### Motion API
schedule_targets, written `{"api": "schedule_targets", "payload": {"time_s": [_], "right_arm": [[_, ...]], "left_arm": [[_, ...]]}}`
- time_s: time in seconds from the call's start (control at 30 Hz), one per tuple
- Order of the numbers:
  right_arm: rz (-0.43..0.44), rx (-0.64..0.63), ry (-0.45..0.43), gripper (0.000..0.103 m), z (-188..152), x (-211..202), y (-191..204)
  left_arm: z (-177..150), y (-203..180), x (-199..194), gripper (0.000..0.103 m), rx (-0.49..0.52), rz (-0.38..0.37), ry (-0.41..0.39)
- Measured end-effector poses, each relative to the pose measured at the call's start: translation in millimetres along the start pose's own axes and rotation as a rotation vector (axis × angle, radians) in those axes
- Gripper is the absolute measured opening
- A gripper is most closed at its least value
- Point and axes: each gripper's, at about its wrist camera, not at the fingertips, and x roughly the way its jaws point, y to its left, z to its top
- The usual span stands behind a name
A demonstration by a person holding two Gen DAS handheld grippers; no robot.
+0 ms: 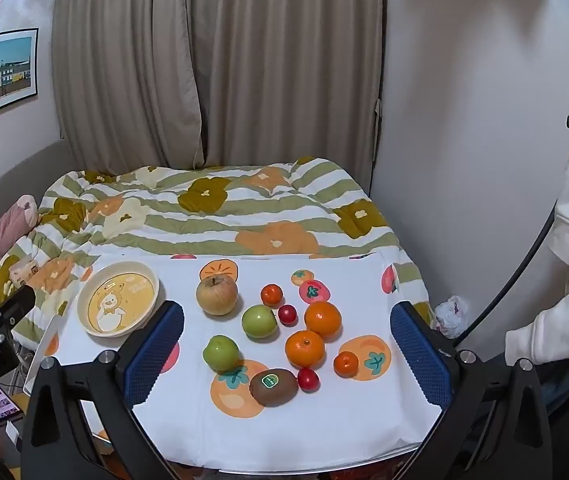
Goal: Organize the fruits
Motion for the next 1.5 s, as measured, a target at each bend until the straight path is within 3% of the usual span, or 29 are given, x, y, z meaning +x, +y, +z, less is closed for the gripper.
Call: {"api": "schedule_targets", "payload": {"time_s": [1.5], "right_arm": [[-0.013, -0.010, 0.003, 0.103, 5, 4, 12]], "left_arm": [[8, 5, 8, 0.103, 0.000, -0.044, -0.034]]}}
